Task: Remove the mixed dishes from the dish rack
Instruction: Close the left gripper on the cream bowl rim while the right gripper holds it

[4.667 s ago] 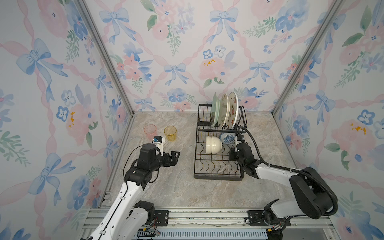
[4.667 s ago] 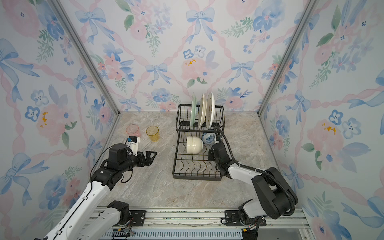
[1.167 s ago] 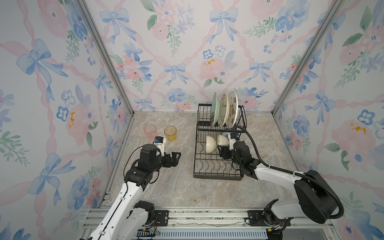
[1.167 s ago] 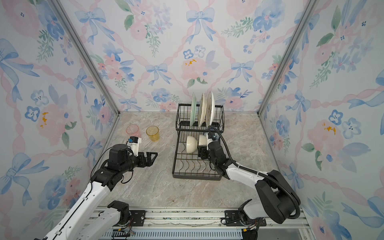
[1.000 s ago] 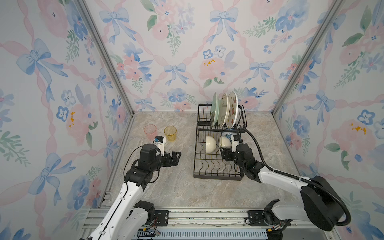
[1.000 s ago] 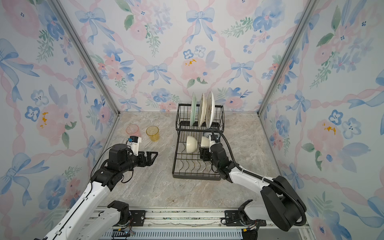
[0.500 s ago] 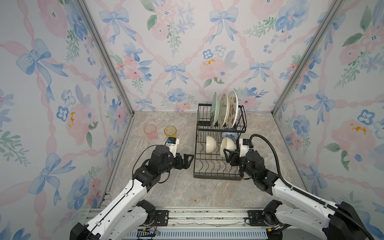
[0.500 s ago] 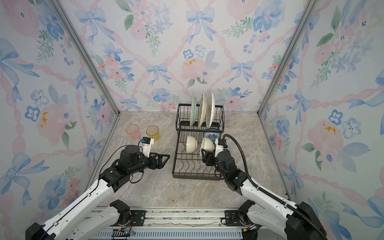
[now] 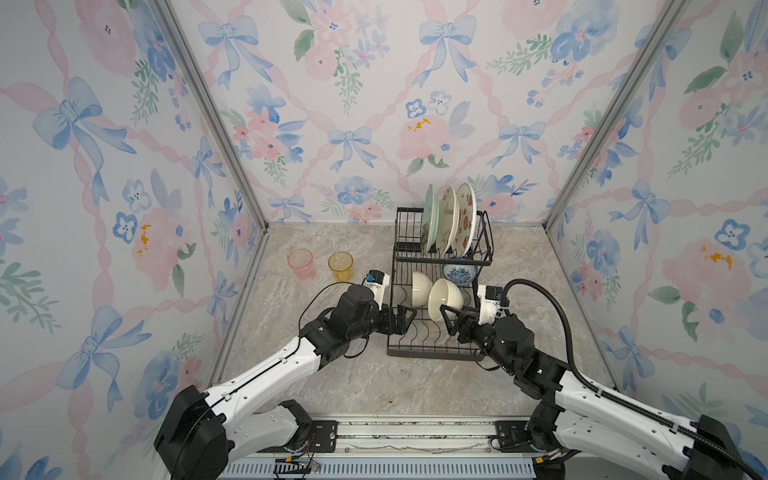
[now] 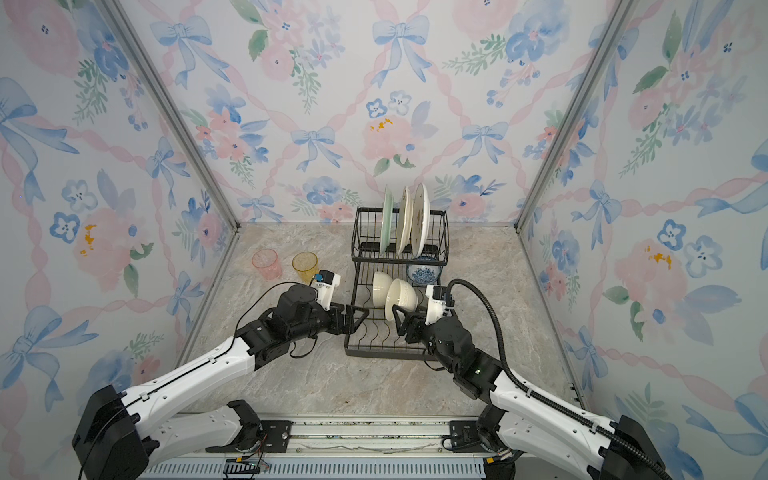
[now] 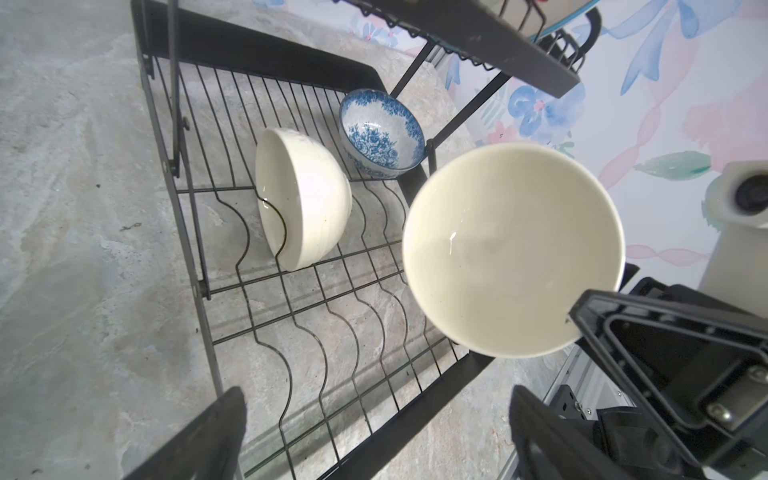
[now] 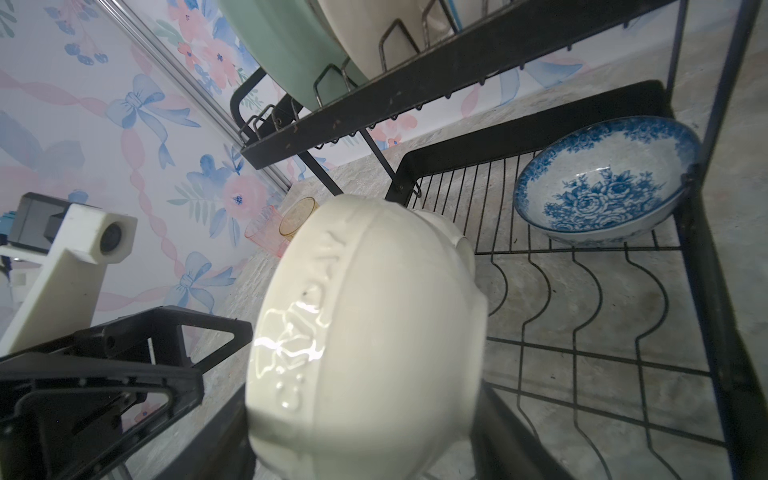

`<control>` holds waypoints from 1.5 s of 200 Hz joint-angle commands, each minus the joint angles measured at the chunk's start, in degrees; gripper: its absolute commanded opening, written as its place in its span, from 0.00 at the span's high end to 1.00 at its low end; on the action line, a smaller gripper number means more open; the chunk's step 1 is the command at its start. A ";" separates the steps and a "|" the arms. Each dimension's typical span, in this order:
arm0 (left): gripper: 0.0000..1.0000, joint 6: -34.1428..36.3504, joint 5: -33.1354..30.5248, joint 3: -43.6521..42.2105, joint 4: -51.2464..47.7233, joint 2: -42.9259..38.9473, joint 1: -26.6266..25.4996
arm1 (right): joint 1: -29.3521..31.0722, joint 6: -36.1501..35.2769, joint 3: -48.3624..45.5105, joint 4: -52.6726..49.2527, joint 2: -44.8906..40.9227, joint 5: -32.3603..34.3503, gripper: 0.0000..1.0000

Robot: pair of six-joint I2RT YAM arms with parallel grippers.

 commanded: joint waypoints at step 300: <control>0.52 -3.89 6.62 6.22 13.73 12.87 -2.07 | 9.20 6.13 -1.55 14.17 -3.06 2.71 0.47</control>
